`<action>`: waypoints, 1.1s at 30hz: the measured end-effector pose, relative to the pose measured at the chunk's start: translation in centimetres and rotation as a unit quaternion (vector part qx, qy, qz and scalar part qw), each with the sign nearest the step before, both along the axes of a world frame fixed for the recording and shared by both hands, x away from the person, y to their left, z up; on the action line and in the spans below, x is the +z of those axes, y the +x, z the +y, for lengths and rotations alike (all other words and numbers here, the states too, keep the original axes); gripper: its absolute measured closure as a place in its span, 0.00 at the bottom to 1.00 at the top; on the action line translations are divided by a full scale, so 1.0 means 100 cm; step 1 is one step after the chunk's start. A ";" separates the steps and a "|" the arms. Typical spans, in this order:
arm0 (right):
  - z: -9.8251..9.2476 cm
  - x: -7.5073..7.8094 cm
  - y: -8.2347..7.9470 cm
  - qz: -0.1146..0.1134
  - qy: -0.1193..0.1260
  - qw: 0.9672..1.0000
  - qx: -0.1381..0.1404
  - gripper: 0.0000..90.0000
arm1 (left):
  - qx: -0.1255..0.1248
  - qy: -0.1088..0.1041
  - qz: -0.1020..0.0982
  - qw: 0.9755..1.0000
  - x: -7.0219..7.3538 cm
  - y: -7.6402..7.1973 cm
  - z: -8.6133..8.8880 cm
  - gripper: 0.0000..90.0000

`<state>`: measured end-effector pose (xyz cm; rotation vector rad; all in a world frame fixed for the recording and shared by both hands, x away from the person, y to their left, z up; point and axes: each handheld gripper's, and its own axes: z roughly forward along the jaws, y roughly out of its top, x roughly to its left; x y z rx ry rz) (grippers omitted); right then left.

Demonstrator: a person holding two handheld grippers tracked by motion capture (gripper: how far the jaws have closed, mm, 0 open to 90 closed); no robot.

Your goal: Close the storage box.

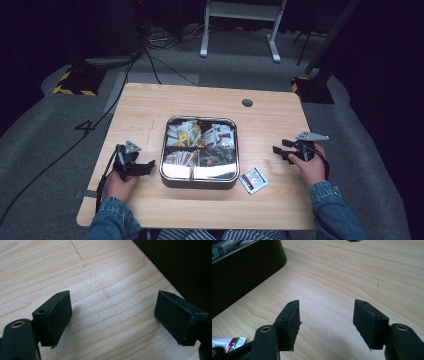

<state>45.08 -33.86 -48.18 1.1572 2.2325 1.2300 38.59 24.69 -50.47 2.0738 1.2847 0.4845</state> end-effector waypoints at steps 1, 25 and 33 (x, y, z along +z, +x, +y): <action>0.000 -0.001 -0.001 -0.002 0.000 1.000 -0.001 0.44 | 0.000 0.000 0.000 1.000 0.000 0.000 0.000 0.17; 0.015 -0.022 -0.004 0.026 -0.078 0.997 0.008 0.21 | 0.000 0.000 0.000 1.000 0.000 0.000 0.000 0.17; 0.016 -0.023 -0.001 0.029 -0.083 0.996 0.007 0.12 | 0.000 0.000 0.000 1.000 0.000 0.000 0.000 0.17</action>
